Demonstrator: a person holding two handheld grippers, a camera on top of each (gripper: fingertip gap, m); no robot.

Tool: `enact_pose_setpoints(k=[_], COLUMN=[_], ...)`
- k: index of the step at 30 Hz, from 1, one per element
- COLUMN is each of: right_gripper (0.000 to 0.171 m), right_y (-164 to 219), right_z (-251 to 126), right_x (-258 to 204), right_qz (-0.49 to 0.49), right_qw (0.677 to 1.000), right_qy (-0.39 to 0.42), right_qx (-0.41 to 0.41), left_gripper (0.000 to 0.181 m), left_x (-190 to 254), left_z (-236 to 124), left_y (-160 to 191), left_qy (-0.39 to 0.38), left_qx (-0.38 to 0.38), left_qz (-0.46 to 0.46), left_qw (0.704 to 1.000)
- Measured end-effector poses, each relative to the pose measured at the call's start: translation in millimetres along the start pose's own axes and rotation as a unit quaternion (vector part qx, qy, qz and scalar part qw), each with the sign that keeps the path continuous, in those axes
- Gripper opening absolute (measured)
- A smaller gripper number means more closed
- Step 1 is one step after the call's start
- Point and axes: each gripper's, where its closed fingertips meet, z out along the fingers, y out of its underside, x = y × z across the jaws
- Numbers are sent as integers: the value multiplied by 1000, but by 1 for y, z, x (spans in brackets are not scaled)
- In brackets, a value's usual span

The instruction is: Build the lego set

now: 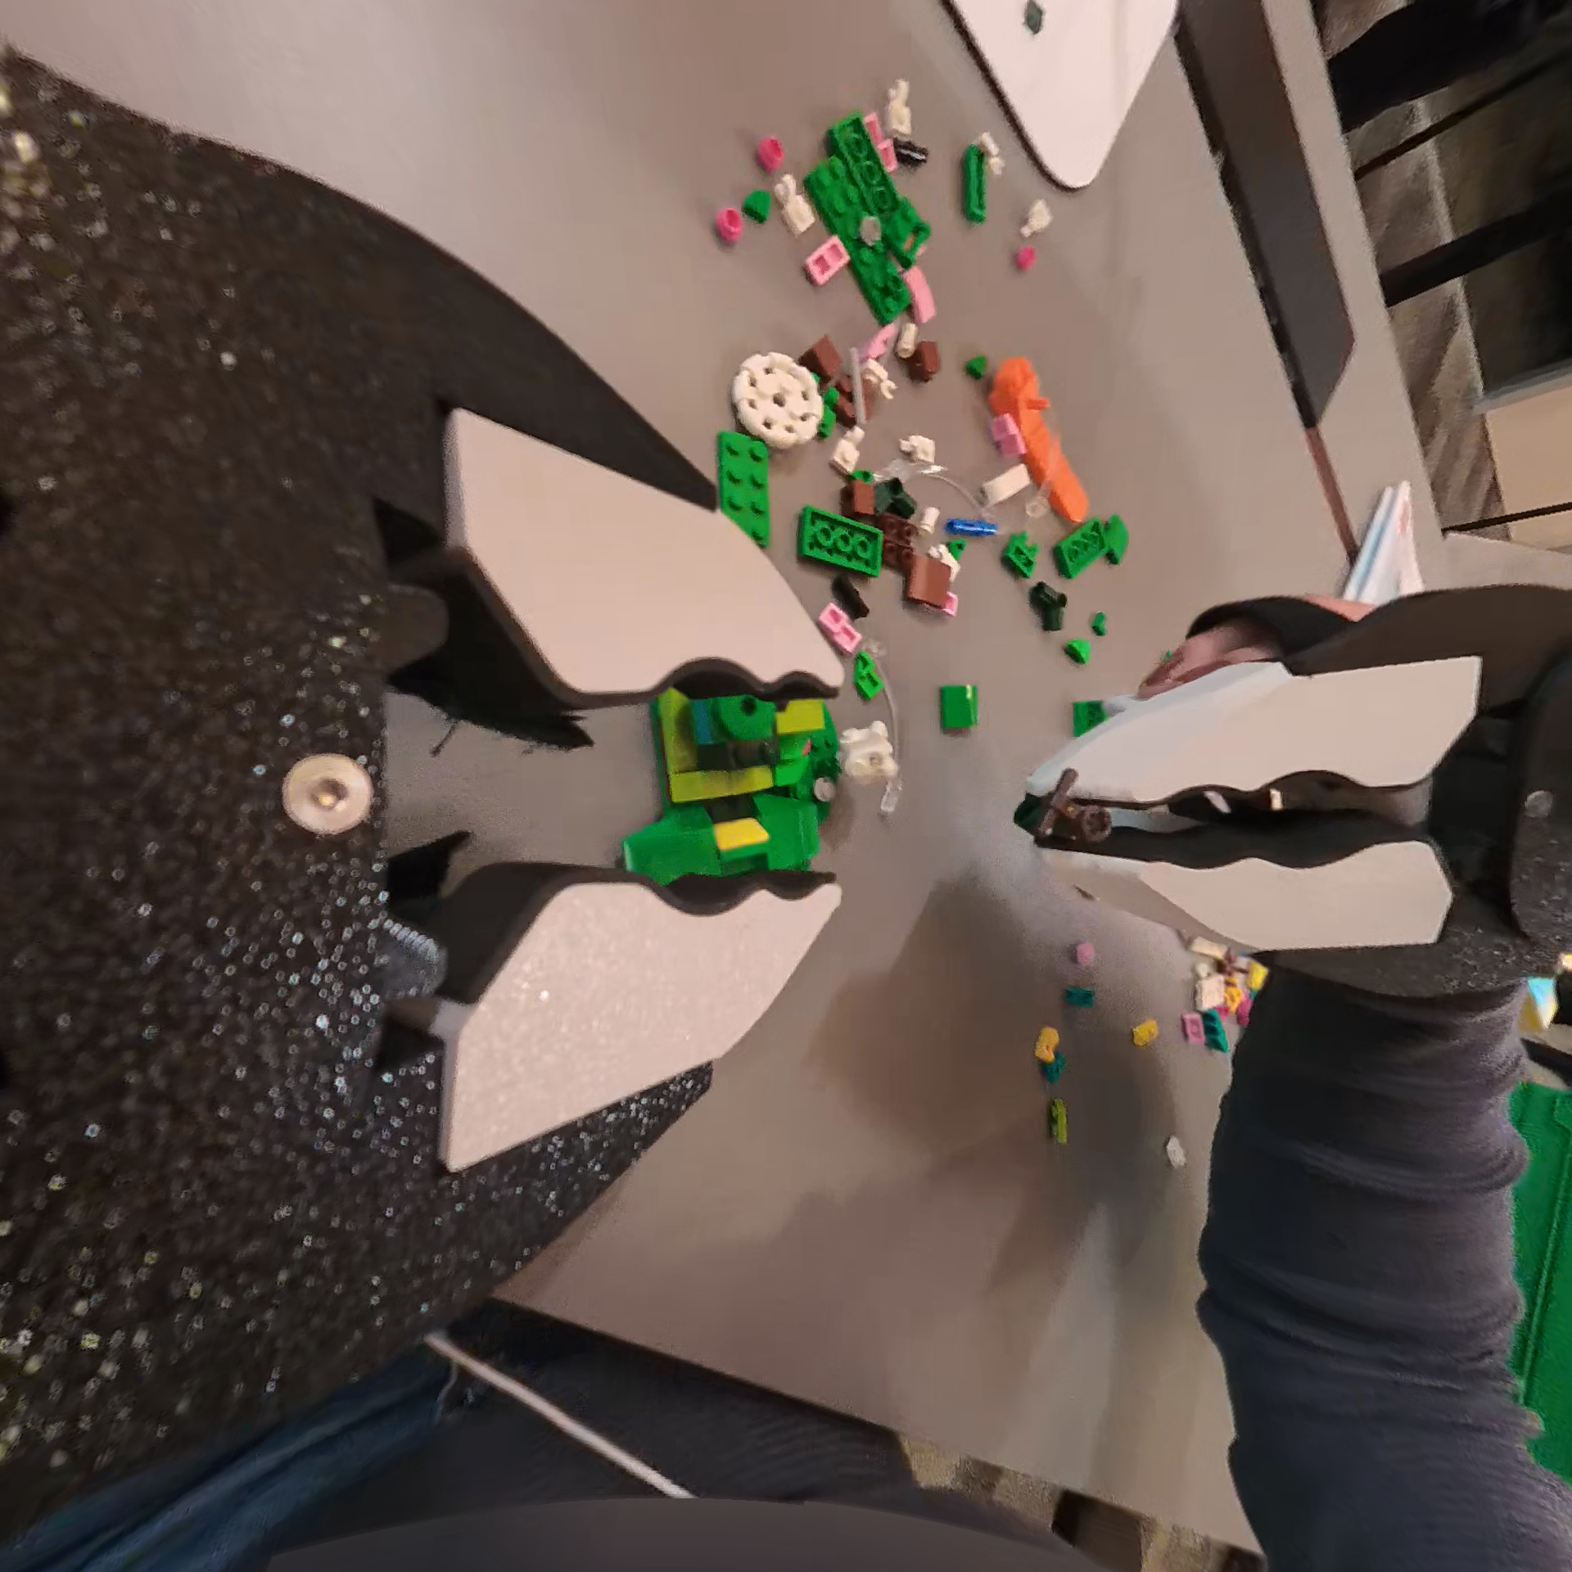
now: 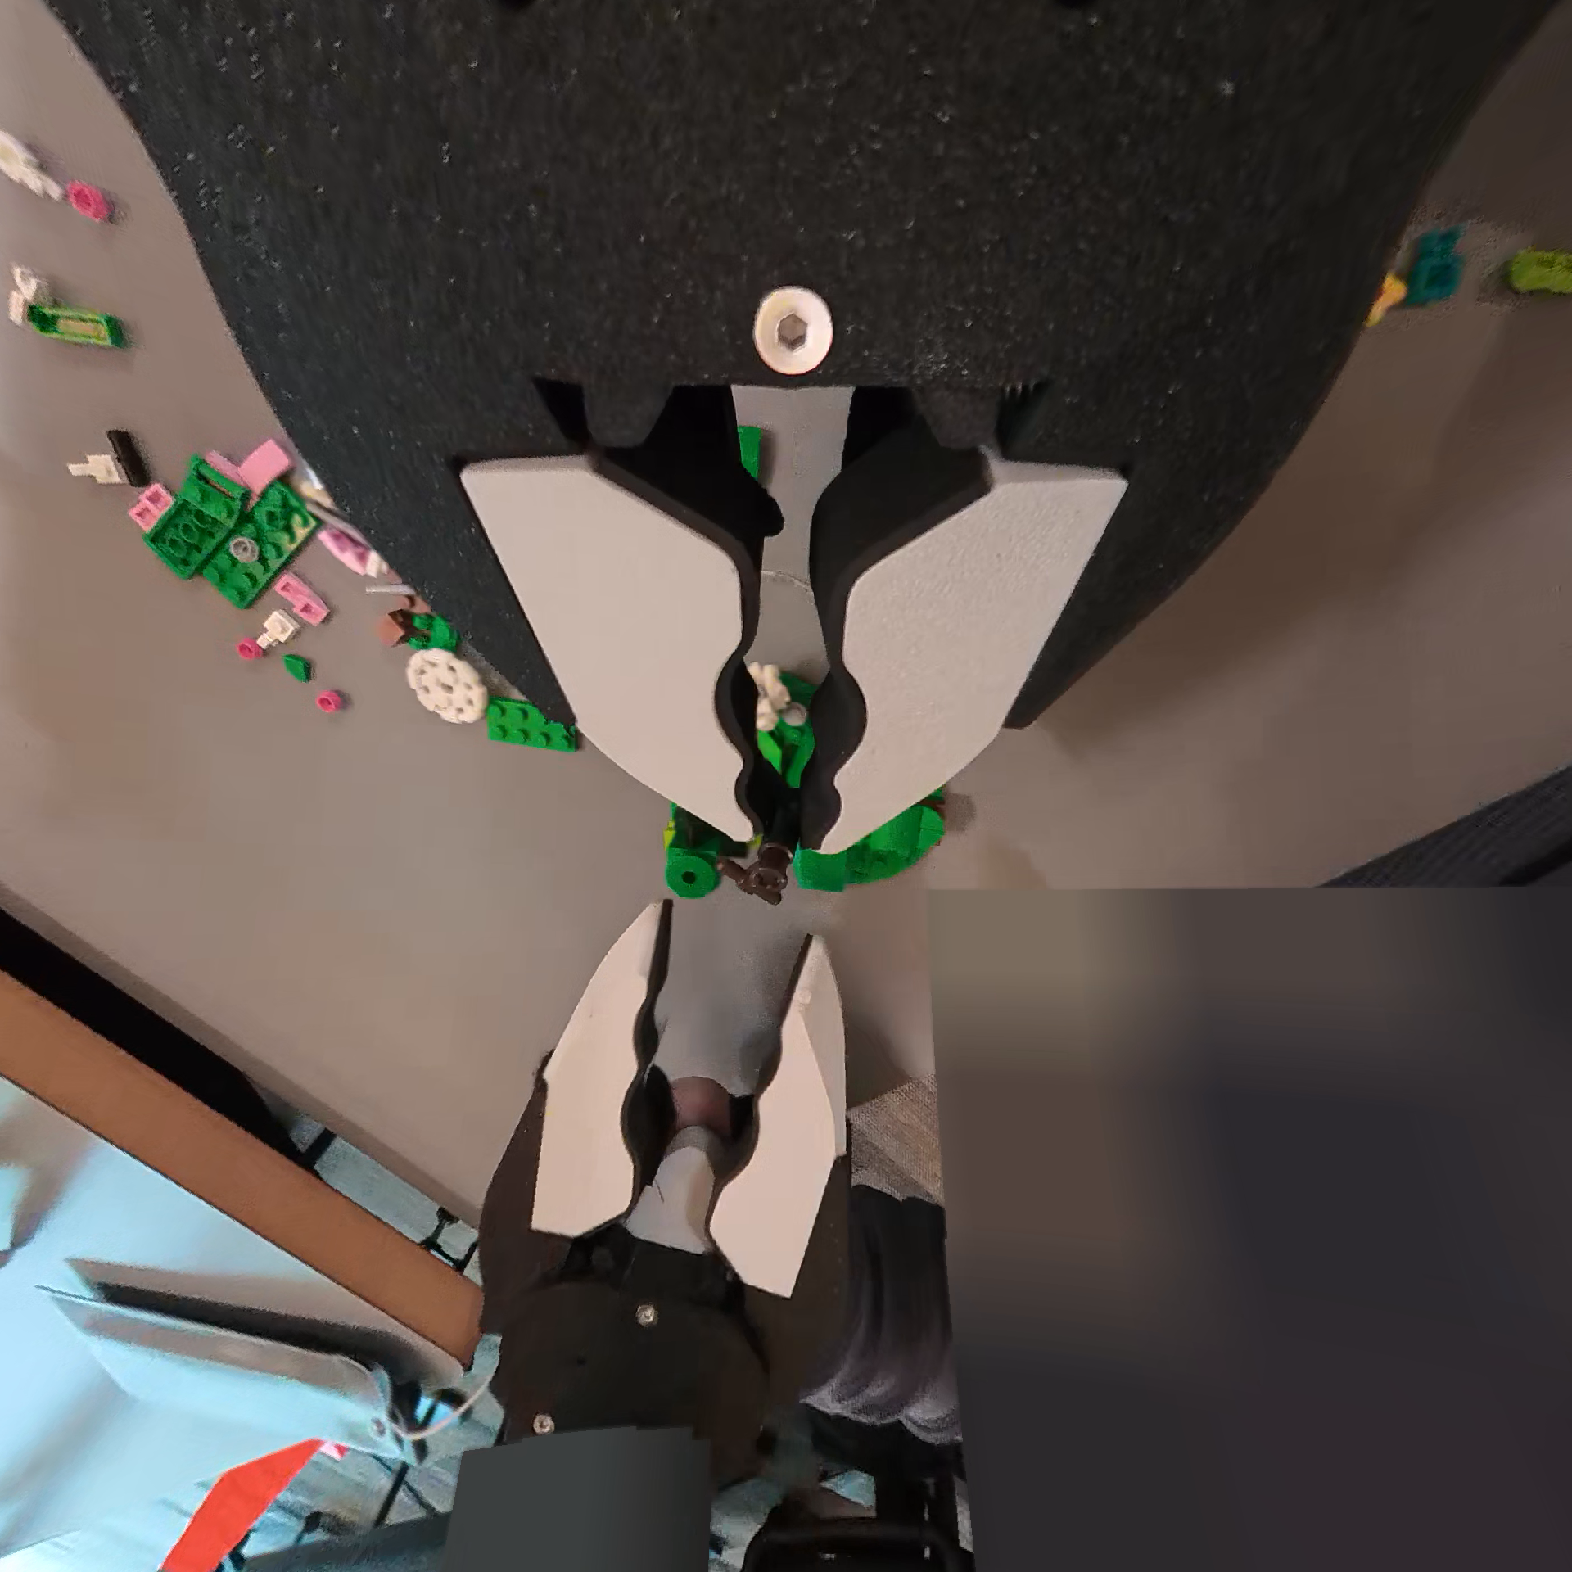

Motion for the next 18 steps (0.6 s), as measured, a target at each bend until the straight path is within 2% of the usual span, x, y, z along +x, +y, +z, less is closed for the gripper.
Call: enact_pose_setpoints(k=[4,9,14,18], right_gripper=[7,7,7,7], right_y=[-6,-11,-14,-16], right_z=[0,4,13,15], right_x=[-11,-25,-34,-38], right_qz=[-5,4,0,-7], right_qw=[1000,999,999,999], right_qy=[16,-4,-25,-32], right_qx=[17,46,45,42], left_gripper=[42,44,38,25], left_x=[10,27,43,49], left_z=[2,0,1,5], left_y=[-16,-38,-41,-39], left_qy=[-9,-24,-13,-2], left_qx=[24,65,62,52], left_qz=[30,98,140,154], left_qw=[999,993,988,987])
